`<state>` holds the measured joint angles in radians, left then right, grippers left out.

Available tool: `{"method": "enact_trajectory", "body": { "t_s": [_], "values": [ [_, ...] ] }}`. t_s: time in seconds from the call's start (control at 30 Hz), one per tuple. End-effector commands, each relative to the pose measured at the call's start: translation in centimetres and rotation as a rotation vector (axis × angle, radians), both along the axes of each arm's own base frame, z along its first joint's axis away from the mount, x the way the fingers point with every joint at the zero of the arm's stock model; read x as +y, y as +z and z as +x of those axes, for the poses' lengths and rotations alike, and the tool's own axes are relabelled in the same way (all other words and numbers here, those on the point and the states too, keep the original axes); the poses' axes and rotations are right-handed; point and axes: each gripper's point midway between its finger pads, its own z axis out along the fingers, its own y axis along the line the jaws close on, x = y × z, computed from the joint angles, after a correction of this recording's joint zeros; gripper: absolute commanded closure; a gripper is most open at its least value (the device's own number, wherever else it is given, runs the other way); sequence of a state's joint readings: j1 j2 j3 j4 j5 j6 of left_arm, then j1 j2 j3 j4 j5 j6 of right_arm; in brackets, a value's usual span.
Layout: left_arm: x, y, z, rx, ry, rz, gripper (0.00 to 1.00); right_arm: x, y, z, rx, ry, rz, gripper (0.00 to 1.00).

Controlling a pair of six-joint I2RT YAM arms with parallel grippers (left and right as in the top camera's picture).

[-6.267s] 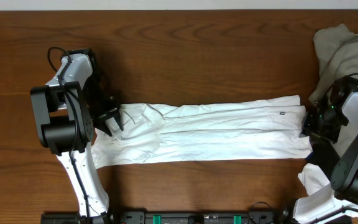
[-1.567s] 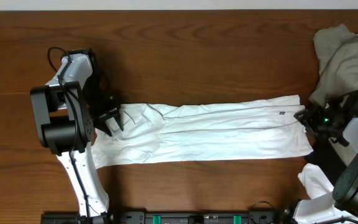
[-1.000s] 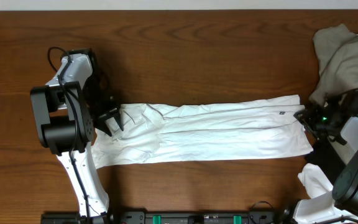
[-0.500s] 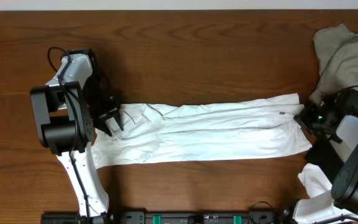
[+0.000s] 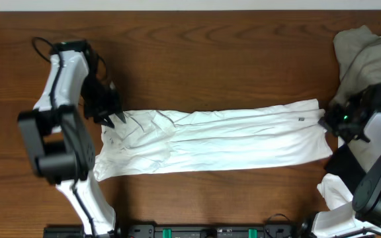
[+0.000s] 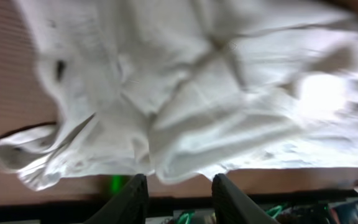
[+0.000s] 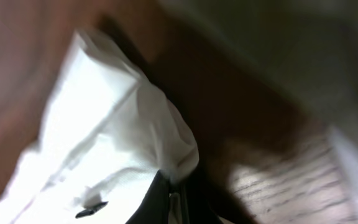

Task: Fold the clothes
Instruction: 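Lift the right end with the right gripper and fold it toward the left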

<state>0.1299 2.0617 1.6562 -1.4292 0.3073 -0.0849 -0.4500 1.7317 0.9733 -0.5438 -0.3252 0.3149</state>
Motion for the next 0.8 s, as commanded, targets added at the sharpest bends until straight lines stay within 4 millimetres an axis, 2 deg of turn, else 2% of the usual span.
{"method": "enact_trajectory", "body": {
  "t_s": [0.0,0.1,0.17,0.27,0.37,0.5,0.77],
  "values": [
    [0.2,3.3,0.9,-0.128,0.004,0.02,0.61,-2.7,5.3,2.1,-0.078,0.016,-0.165,0.99],
    [0.2,4.4,1.0,-0.169,0.004,0.025,0.6,-3.2,8.2,2.3,-0.093,0.027,-0.202,0.99],
    [0.2,4.7,1.0,-0.176,0.004,0.026,0.6,-3.1,9.4,2.2,-0.096,0.034,-0.207,0.99],
    [0.2,4.7,1.0,-0.175,0.004,0.026,0.6,-2.6,10.1,1.9,-0.087,0.051,-0.204,0.99],
    [0.2,4.6,0.9,-0.174,0.004,0.026,0.6,-1.2,10.1,1.5,-0.068,0.099,-0.198,0.99],
    [0.2,4.6,0.9,-0.174,0.004,0.026,0.6,2.1,10.0,1.7,-0.055,0.195,-0.189,0.99],
    [0.2,4.6,0.9,-0.173,0.005,0.026,0.59,10.2,10.0,2.3,-0.055,0.369,-0.158,0.99]
  ]
}}
